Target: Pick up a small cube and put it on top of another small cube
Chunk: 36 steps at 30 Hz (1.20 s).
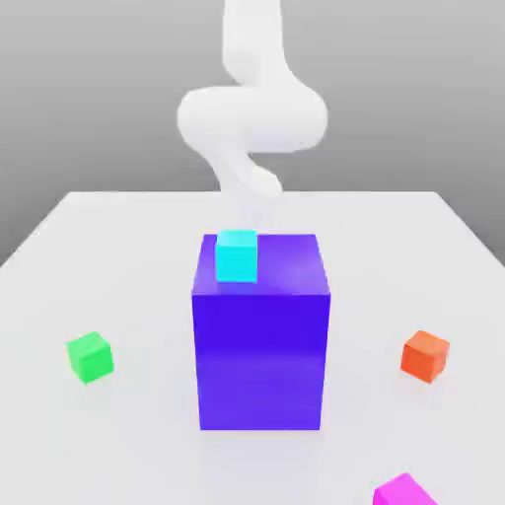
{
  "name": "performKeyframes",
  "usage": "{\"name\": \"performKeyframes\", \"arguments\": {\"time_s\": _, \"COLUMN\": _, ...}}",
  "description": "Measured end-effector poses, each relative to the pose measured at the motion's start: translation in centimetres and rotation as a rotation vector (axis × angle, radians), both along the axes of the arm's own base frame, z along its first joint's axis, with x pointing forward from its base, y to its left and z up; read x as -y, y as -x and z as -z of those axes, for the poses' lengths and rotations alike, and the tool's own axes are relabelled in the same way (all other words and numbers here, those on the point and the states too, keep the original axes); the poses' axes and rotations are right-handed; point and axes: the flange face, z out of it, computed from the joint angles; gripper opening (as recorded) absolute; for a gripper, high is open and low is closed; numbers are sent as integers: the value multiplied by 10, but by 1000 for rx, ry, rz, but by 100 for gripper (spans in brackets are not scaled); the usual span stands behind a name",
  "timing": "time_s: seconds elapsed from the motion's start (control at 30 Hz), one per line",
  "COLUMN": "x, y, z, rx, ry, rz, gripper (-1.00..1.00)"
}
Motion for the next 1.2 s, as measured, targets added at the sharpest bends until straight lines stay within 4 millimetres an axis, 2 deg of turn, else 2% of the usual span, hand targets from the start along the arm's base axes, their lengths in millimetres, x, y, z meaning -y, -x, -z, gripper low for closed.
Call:
{"name": "performKeyframes", "arguments": {"time_s": 0.13, "x": -18, "y": -49, "z": 52, "rx": -101, "ry": 20, "rz": -61, "gripper": 0}}
{"name": "performKeyframes", "arguments": {"time_s": 0.27, "x": -39, "y": -89, "z": 108, "rx": -197, "ry": 42, "rz": -120, "gripper": 0}}
{"name": "performKeyframes", "arguments": {"time_s": 0.4, "x": -61, "y": -120, "z": 171, "rx": -293, "ry": 65, "rz": -181, "gripper": 0}}
{"name": "performKeyframes", "arguments": {"time_s": 0.53, "x": -85, "y": -141, "z": 237, "rx": -388, "ry": 91, "rz": -242, "gripper": 0}}
{"name": "performKeyframes", "arguments": {"time_s": 0.67, "x": -113, "y": -152, "z": 308, "rx": -483, "ry": 121, "rz": -313, "gripper": 0}}
{"name": "performKeyframes", "arguments": {"time_s": 0.77, "x": -127, "y": -155, "z": 362, "rx": -554, "ry": 141, "rz": -353, "gripper": 0}}
{"name": "performKeyframes", "arguments": {"time_s": 0.97, "x": -154, "y": -142, "z": 472, "rx": -695, "ry": 187, "rz": -442, "gripper": 0}}
{"name": "performKeyframes", "arguments": {"time_s": 1.1, "x": -158, "y": -139, "z": 533, "rx": -718, "ry": 195, "rz": -457, "gripper": 0}}
{"name": "performKeyframes", "arguments": {"time_s": 1.13, "x": -158, "y": -138, "z": 547, "rx": -718, "ry": 195, "rz": -458, "gripper": -100}}
{"name": "performKeyframes", "arguments": {"time_s": 1.2, "x": -158, "y": -138, "z": 547, "rx": -718, "ry": 195, "rz": -458, "gripper": -100}}
